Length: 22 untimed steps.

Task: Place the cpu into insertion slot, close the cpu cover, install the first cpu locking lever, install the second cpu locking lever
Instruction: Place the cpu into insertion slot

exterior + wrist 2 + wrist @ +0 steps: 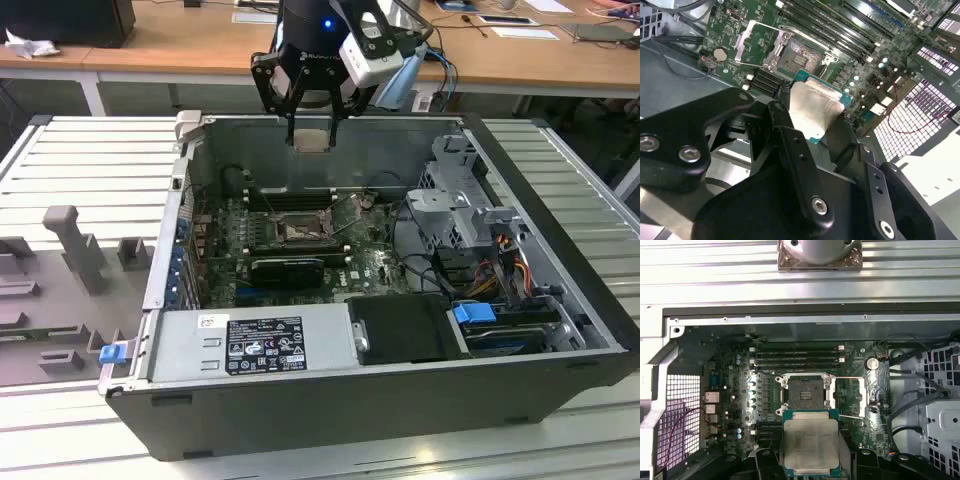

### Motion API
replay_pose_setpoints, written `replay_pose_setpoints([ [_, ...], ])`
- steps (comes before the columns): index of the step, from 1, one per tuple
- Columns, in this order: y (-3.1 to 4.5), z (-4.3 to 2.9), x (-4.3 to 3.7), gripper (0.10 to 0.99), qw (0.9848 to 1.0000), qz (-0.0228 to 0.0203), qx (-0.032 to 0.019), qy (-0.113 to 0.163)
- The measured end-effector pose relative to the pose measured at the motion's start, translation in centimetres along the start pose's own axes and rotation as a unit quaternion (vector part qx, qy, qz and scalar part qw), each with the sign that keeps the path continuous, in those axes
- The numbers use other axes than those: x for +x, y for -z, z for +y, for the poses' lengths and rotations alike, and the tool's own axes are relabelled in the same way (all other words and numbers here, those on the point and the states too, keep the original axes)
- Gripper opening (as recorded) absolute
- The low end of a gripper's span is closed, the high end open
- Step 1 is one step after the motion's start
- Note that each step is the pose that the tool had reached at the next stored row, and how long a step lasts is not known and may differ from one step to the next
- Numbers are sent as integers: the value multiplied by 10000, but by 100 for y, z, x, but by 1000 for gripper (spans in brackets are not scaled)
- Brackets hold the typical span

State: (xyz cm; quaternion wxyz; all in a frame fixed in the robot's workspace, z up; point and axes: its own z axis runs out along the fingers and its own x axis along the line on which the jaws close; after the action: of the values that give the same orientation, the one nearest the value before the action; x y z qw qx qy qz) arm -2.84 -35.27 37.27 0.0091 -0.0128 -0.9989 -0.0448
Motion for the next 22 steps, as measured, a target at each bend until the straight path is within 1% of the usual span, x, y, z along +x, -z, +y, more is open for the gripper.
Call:
replay_pose_setpoints([
  [22, 0, 0, 0, 529, 9999, -13, -3, -149],
])
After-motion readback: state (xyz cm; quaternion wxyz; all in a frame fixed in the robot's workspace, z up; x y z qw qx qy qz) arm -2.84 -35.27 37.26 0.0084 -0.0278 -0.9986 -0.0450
